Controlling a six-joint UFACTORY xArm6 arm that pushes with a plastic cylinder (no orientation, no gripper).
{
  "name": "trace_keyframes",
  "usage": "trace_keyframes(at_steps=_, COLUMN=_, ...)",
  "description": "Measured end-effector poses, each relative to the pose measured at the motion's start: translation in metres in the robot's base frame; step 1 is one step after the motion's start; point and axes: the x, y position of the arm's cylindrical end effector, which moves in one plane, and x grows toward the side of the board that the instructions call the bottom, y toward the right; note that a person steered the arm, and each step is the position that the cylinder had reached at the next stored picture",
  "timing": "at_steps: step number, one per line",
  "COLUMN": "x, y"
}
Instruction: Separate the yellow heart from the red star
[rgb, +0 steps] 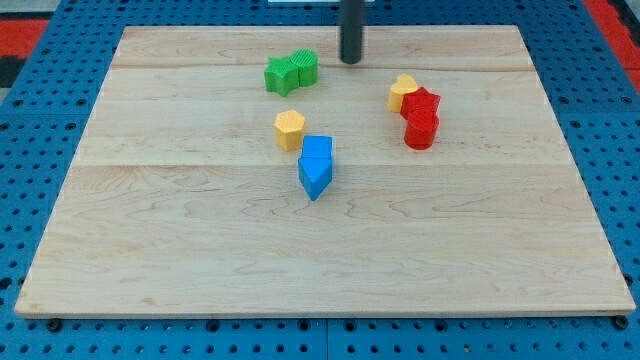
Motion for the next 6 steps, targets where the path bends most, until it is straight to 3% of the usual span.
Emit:
trace_keyframes(at_steps=1, x=-0.001, y=0.053)
trace_keyframes(at_steps=2, x=0.012, y=0.066)
trace_keyframes(at_steps=5, x=0.054, y=0.071)
trace_keyframes(at_steps=6, x=0.06, y=0.031)
